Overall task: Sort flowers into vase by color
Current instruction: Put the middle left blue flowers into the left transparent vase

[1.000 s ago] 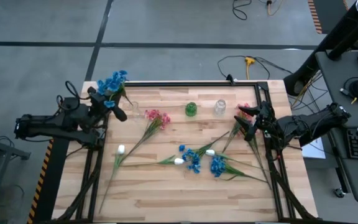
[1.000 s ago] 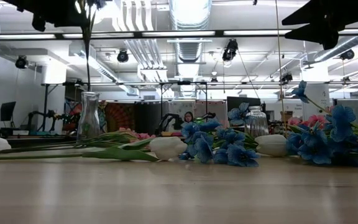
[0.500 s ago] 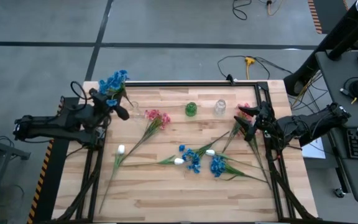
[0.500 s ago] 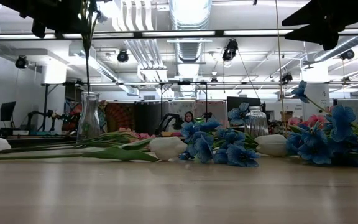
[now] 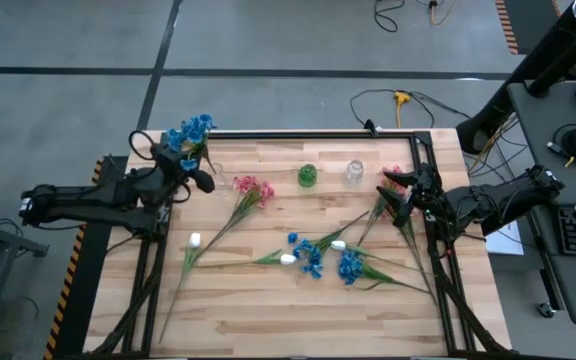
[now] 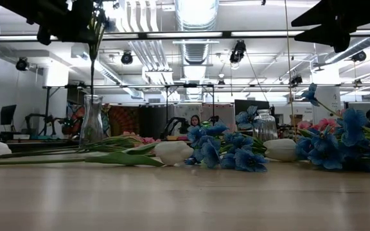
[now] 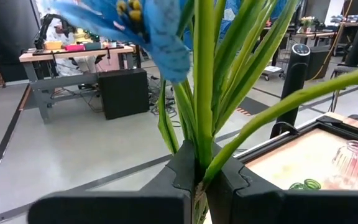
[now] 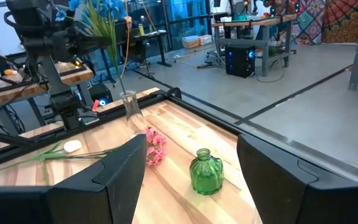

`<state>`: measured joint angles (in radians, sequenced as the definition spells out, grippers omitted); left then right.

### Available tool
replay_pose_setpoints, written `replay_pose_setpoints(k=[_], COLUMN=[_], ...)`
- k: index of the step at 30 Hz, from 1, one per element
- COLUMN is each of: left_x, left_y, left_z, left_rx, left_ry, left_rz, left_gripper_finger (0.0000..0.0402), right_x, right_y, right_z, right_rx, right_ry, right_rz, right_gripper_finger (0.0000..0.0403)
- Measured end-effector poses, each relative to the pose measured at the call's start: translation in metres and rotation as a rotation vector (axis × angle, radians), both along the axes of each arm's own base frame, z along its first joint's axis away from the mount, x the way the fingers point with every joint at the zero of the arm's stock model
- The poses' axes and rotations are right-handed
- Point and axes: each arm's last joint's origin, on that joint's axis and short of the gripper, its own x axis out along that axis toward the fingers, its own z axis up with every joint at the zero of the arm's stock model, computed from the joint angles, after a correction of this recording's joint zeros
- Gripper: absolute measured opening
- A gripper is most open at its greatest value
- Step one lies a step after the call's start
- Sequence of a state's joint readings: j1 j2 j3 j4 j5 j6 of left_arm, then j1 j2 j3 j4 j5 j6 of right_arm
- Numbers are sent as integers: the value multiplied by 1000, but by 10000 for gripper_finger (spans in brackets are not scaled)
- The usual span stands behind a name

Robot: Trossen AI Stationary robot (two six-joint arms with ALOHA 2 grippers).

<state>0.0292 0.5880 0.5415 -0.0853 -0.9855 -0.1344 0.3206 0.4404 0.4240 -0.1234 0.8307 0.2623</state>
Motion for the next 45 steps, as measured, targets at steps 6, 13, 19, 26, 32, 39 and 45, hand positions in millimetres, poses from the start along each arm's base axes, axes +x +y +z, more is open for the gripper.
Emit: replay_pose_setpoints(k=[6, 13, 19, 26, 32, 39, 45], left_x=[4, 9, 12, 12, 10, 9, 9], left_y=[0, 0, 0, 1, 1, 1, 1], left_z=[-2, -6, -8, -8, -12, -14, -13], left_rx=[-8, -18, -21, -22, -33, -52, -53], left_ry=[7, 24, 34, 32, 49, 39, 37], left_rz=[1, 4, 5, 9, 61, 66, 65], left_gripper_finger=[1, 10, 12, 13, 13, 14, 38], right_x=[0, 0, 0, 0, 0, 0, 0], right_y=[0, 0, 0, 0, 0, 0, 0], right_z=[0, 0, 0, 0, 0, 0, 0], right_rx=[0, 0, 0, 0, 0, 0, 0], right_ry=[0, 0, 0, 0, 0, 0, 0], right_rz=[0, 0, 0, 0, 0, 0, 0], right_gripper_finger=[242, 242, 242, 242, 242, 242, 242])
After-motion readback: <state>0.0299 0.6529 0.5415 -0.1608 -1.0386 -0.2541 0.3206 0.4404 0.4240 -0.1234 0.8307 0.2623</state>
